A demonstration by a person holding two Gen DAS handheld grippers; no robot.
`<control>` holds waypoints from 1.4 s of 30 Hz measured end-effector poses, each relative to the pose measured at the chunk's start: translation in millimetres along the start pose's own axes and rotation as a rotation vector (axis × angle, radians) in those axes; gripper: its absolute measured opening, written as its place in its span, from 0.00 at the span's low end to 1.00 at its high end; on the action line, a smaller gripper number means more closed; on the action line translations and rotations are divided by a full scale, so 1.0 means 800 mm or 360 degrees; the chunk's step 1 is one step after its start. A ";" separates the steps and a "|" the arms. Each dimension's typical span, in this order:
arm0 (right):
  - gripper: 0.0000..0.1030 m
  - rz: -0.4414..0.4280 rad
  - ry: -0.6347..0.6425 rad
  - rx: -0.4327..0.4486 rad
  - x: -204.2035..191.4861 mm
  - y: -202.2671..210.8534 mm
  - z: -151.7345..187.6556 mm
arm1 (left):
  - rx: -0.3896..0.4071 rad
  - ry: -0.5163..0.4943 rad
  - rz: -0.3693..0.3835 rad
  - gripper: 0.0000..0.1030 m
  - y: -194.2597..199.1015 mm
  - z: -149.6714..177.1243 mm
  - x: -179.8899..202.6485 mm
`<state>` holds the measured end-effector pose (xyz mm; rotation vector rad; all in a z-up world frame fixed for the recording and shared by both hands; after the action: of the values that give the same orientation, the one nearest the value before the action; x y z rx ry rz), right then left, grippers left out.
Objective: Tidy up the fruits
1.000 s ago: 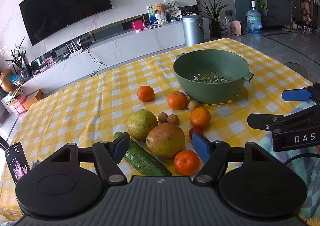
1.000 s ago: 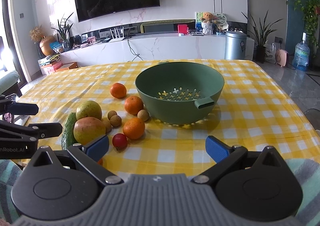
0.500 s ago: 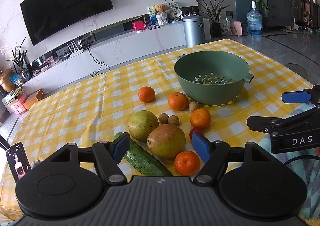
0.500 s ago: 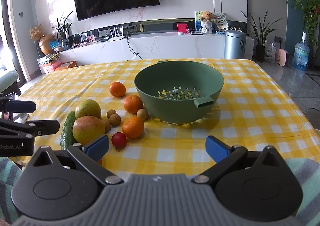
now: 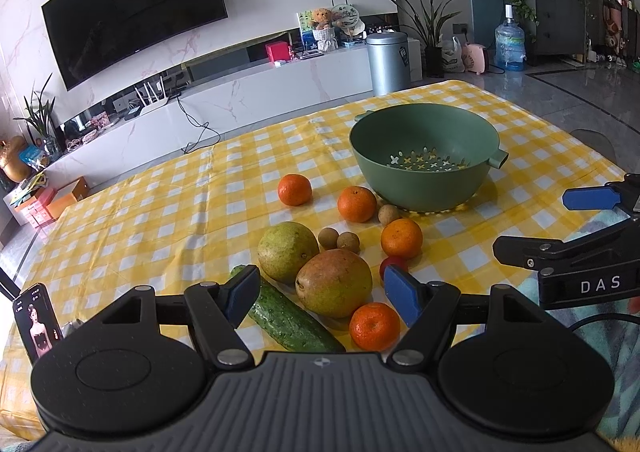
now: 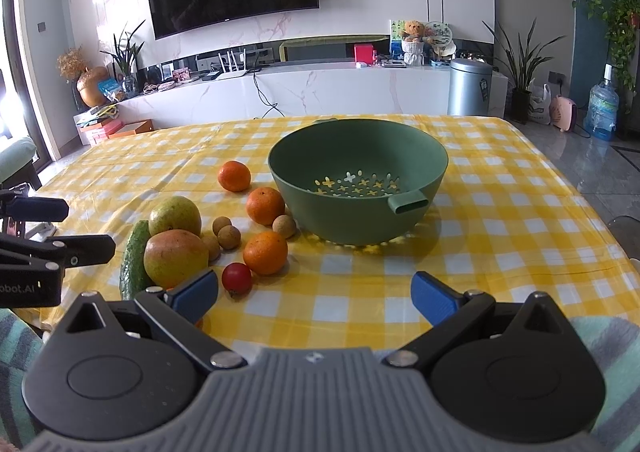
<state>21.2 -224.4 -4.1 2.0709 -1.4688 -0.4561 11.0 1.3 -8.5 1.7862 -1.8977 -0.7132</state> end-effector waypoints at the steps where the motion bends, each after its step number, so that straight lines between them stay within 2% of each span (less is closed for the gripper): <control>1: 0.96 0.0000 0.0001 0.0000 0.000 0.000 0.000 | 0.0000 0.0001 0.0000 0.81 0.000 0.000 0.000; 16: 0.96 0.0001 0.0000 -0.0003 0.001 0.000 0.000 | -0.0001 0.0002 0.0004 0.81 0.001 -0.001 -0.001; 26: 0.96 -0.0039 -0.0017 -0.0026 0.004 -0.005 -0.003 | -0.0015 -0.0022 0.0062 0.79 0.001 -0.012 -0.004; 34: 0.96 -0.0115 -0.0124 -0.0060 0.000 -0.022 -0.014 | -0.0037 0.0110 0.0117 0.79 -0.014 -0.026 -0.028; 37: 0.96 -0.0117 -0.0134 -0.0050 -0.006 -0.032 -0.021 | -0.0051 0.0173 0.0149 0.71 -0.020 -0.031 -0.043; 42: 0.94 -0.0130 -0.0101 -0.0040 -0.015 -0.055 -0.036 | -0.0116 0.0273 0.0185 0.70 -0.040 -0.034 -0.064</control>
<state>65.9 -195.1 -9.0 2.1204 -1.4110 -0.5741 56.9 49.3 -6.1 1.6230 -1.8208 -0.5621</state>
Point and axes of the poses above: each gripper's, at about its wrist camera, not at the fingertips, and y roughly against the way its jaws point, x to its right, z to its underside, the point moved 1 cm from there along -y, roughly the way its jaws point, and after that the axes turned 12 degrees about y, right-handed, at the moved point
